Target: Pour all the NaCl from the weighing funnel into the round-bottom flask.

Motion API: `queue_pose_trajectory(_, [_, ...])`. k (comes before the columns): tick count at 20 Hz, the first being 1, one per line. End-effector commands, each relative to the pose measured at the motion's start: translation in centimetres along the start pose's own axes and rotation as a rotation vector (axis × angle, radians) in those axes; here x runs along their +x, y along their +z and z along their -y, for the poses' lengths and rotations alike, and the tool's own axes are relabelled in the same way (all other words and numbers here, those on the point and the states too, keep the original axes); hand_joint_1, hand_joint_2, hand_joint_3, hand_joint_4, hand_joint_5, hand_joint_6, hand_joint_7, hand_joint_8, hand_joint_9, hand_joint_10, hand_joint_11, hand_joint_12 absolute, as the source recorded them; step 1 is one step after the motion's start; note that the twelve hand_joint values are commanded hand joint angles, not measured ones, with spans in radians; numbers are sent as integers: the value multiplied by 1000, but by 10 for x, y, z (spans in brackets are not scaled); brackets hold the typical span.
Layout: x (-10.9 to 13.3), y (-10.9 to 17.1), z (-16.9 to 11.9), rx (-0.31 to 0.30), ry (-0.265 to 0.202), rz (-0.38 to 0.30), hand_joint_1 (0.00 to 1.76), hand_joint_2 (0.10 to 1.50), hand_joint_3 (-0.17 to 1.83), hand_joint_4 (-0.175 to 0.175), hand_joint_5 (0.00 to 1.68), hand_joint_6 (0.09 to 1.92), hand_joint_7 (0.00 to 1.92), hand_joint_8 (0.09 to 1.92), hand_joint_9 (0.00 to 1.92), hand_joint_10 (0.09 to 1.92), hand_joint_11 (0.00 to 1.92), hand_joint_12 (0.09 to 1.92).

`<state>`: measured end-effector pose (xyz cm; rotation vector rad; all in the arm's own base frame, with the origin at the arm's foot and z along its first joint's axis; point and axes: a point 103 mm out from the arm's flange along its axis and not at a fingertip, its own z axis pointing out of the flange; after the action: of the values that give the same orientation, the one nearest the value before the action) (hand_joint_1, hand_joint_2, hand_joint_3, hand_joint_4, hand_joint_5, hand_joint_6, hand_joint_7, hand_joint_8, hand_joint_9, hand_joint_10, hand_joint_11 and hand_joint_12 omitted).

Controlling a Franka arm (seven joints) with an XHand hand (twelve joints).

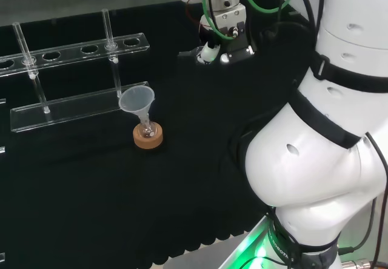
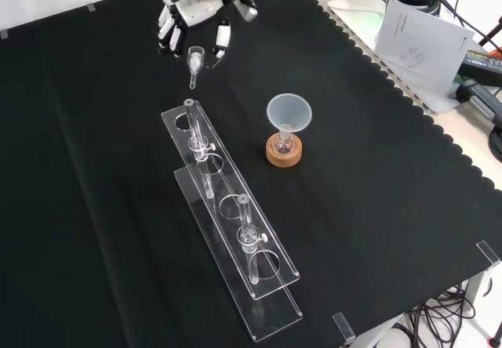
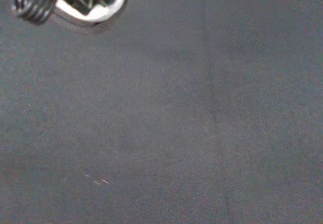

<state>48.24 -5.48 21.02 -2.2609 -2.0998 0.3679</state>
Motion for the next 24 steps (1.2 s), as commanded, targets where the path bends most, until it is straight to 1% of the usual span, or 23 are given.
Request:
queue_pose_trajectory(1, [14,-15,34,-17,12,-4,1097,717,596,175,1193,790,597,654,947,405,760,1124])
queue_pose_trajectory(9, [29,-33,71,-25,1,29,1096,719,595,175,1191,793,597,654,951,402,763,1122])
queue_pose_trajectory(14, [52,-38,97,-13,-15,65,1096,720,594,175,1189,796,597,654,953,400,763,1120])
queue_pose_trajectory(19, [75,-42,115,-9,-33,96,1095,721,594,175,1188,798,598,654,955,398,761,1118])
queue_pose_trajectory(24, [86,-49,125,-15,-38,120,1094,722,593,175,1186,801,599,654,957,395,757,1116])
